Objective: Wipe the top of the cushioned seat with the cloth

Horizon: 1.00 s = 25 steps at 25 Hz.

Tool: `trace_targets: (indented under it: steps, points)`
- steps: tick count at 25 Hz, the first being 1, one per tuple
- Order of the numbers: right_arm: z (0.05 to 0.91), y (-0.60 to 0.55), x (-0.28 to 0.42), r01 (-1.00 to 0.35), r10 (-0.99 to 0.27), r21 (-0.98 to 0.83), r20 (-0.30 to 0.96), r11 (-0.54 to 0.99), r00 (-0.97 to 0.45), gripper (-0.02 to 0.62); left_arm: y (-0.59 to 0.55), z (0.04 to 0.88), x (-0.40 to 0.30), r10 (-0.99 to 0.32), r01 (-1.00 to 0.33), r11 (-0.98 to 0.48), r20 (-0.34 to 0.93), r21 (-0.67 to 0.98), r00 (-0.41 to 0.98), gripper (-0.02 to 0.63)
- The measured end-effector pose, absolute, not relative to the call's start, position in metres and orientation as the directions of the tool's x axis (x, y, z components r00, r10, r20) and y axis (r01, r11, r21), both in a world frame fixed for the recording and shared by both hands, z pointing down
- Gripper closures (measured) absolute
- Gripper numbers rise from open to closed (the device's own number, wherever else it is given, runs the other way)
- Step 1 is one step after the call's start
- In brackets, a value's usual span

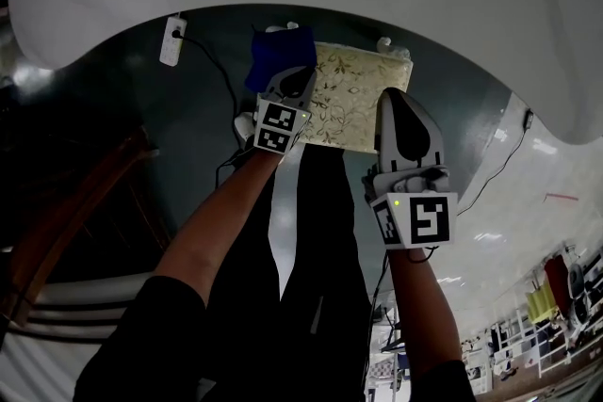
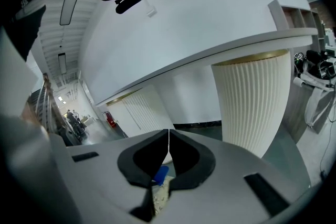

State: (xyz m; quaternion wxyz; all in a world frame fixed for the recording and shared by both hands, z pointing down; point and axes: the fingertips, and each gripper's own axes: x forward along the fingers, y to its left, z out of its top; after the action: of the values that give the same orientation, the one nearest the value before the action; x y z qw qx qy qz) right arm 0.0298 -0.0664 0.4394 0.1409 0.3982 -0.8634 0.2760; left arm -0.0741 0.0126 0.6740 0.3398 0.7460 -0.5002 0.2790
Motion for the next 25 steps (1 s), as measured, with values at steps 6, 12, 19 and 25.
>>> trace_targets:
  steps: [6, 12, 19, 25]
  points:
    - [0.45, -0.068, 0.034, -0.787, -0.622, -0.345, 0.484, 0.511, -0.616, 0.558, 0.008, 0.675, -0.061, -0.565, -0.943, -0.263, 0.76, 0.201, 0.32, 0.571]
    - [0.476, -0.067, 0.043, -0.806, -0.638, -0.343, 0.493, 0.483, -0.592, 0.558, 0.006, 0.674, -0.052, -0.56, -0.94, -0.273, 0.76, 0.205, 0.329, 0.571]
    - [0.501, -0.075, 0.05, -0.808, -0.644, -0.325, 0.489, 0.492, -0.589, 0.558, 0.009, 0.679, -0.04, -0.55, -0.939, -0.264, 0.765, 0.221, 0.335, 0.571]
    - [0.525, -0.074, 0.058, -0.82, -0.629, -0.287, 0.533, 0.494, -0.566, 0.558, 0.002, 0.674, -0.035, -0.558, -0.942, -0.262, 0.763, 0.211, 0.326, 0.571]
